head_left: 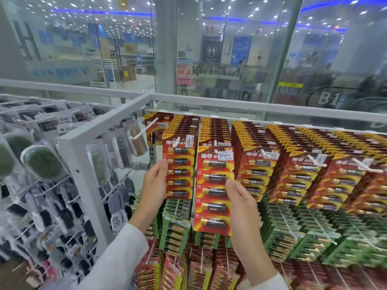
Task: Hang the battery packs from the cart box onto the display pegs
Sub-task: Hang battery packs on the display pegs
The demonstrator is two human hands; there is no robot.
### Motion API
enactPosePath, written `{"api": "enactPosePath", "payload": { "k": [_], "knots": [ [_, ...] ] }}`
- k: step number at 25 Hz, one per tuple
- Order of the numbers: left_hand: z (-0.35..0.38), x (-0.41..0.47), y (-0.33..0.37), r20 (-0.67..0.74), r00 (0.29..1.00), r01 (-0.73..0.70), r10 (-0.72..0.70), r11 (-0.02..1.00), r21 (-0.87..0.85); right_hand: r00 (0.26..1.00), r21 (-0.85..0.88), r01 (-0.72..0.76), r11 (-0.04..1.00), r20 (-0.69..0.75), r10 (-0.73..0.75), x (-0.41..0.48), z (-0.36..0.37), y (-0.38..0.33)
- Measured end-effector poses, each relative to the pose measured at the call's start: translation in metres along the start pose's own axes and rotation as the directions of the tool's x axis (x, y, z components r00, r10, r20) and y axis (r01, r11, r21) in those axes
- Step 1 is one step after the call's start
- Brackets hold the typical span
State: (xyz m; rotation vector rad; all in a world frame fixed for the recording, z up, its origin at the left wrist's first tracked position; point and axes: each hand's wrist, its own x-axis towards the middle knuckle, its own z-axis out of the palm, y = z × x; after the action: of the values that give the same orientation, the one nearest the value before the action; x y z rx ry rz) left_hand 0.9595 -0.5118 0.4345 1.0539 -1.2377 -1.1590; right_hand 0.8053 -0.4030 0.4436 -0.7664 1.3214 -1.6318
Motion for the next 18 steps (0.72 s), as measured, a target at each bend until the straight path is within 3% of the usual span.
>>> {"api": "enactPosePath", "payload": {
  "k": [8, 13, 16, 18],
  "knots": [
    [-0.016, -0.004, -0.025, -0.114, 0.993, -0.018, 0.011, 0.998, -0.060, 0.984, -0.221, 0.150, 0.964, -0.058, -0.167, 0.035, 0.014, 0.007],
    [-0.029, -0.033, -0.038, -0.188, 0.982, -0.018, 0.010, 0.999, -0.045, 0.961, -0.305, 0.172, 0.937, -0.156, -0.227, 0.022, -0.001, 0.031],
    [-0.029, -0.062, -0.055, -0.205, 0.978, 0.026, -0.035, 0.999, -0.044, 0.969, -0.309, 0.120, 0.943, -0.169, -0.179, 0.005, -0.024, 0.057],
    [-0.023, -0.084, -0.068, -0.182, 0.976, 0.109, -0.120, 0.991, -0.072, 0.981, -0.292, 0.012, 0.956, -0.180, -0.067, -0.009, -0.045, 0.078]
  ]
}}
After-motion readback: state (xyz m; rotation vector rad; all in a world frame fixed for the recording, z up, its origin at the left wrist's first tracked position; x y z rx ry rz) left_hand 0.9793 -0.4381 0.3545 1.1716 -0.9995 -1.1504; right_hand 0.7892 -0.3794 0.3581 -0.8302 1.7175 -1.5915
